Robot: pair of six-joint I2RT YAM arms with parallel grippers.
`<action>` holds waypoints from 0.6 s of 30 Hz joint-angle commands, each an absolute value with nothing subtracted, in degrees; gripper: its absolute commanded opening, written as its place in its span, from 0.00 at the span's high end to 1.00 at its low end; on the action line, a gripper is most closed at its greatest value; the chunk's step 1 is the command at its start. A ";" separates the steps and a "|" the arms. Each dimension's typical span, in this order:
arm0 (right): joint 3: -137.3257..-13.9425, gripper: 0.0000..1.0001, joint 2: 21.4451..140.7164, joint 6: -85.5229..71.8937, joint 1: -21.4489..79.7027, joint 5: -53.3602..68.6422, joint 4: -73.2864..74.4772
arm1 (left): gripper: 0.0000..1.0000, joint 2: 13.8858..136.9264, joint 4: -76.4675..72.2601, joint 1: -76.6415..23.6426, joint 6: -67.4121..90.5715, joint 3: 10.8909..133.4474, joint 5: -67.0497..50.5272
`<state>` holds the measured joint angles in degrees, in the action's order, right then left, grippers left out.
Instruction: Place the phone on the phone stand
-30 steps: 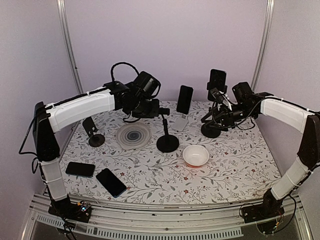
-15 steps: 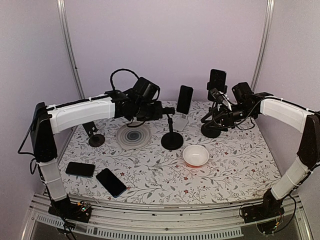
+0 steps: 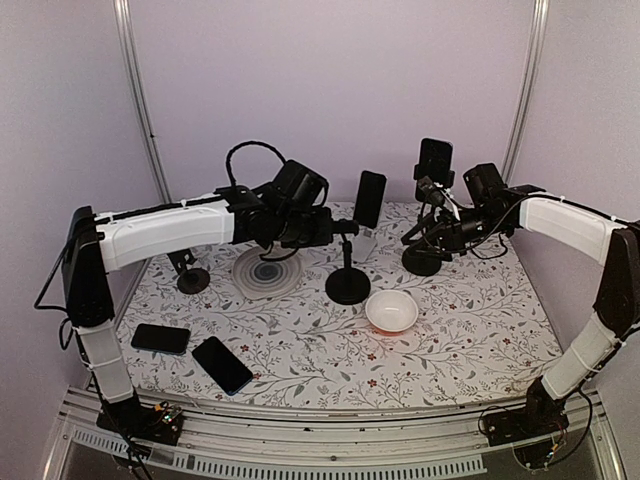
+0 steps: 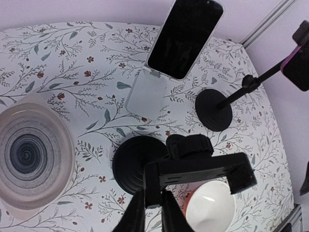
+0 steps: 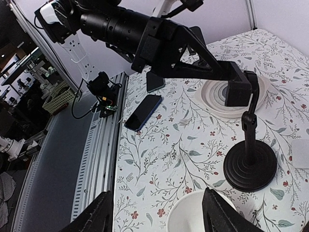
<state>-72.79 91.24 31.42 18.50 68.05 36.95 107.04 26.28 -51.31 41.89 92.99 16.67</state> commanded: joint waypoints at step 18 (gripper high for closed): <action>-72.81 0.22 90.34 31.80 18.90 67.01 36.44 | 0.01 89.66 52.59 -54.76 56.77 82.82 23.61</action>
<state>-72.79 91.31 30.68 18.50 66.50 36.71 93.95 40.80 -54.28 46.46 89.80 22.11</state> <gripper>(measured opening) 0.771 0.990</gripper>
